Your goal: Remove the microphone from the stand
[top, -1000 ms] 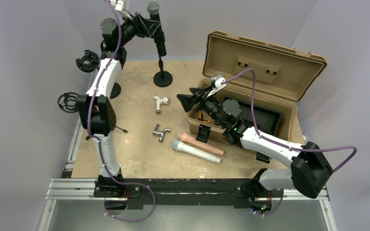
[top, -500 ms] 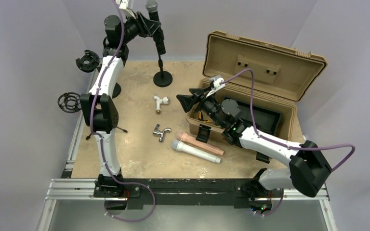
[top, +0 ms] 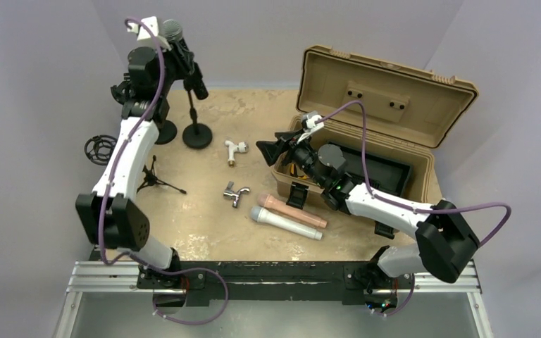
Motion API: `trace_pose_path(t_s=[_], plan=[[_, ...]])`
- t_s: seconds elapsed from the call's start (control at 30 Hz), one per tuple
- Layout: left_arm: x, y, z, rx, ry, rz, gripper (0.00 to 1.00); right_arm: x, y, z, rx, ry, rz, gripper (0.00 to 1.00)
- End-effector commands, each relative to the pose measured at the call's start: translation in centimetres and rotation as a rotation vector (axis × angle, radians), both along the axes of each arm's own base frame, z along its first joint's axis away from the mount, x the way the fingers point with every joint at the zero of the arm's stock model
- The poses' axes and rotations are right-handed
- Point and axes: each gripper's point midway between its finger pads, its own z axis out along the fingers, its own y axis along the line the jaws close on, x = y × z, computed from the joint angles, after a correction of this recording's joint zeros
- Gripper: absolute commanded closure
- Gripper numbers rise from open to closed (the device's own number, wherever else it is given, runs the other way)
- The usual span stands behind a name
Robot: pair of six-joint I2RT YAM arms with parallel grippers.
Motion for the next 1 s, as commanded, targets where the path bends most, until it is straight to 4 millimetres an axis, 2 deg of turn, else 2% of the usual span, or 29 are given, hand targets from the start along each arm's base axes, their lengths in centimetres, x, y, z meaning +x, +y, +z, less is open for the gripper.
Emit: trace_pose_path(t_s=[0.0, 0.13, 0.3, 0.33, 0.57, 0.67, 0.77, 0.8, 0.9, 0.97], plan=[[-5.8, 4.1, 7.6, -0.074, -0.211, 0.213, 1.00, 0.3, 0.5, 3.3, 0.055, -0.057, 0.012, 0.28], [-9.8, 4.8, 5.1, -0.187, -0.145, 0.273, 1.00, 0.2, 1.3, 3.5, 0.062, -0.045, 0.040, 0.29], [-13.5, 3.7, 3.6, -0.239, -0.122, 0.273, 1.00, -0.9, 2.1, 4.4, 0.061, -0.056, 0.048, 0.28], [-14.0, 3.5, 2.6, -0.242, -0.088, 0.274, 1.00, -1.1, 2.4, 4.5, 0.056, -0.056, 0.050, 0.28], [-17.1, 2.3, -0.1, -0.264, -0.072, 0.321, 1.00, -1.6, 3.7, 5.0, 0.029, -0.048, 0.054, 0.28], [-17.8, 1.3, -1.3, -0.235, -0.060, 0.332, 1.00, -1.9, 4.3, 5.6, 0.022, -0.052, 0.044, 0.28], [-18.0, 0.6, -1.5, -0.239, -0.050, 0.311, 1.00, -2.0, 5.0, 6.3, 0.010, -0.062, 0.031, 0.28], [-18.1, 0.5, -1.5, -0.237, -0.042, 0.305, 0.97, -2.0, 5.2, 6.9, 0.010, -0.068, 0.027, 0.28], [-18.5, 0.1, -1.4, -0.232, -0.022, 0.278, 0.60, -1.8, 5.7, 7.8, 0.003, -0.082, 0.014, 0.28], [-19.0, 0.0, -1.3, -0.229, -0.011, 0.261, 0.40, -1.6, 6.1, 8.6, 0.001, -0.095, 0.010, 0.28]])
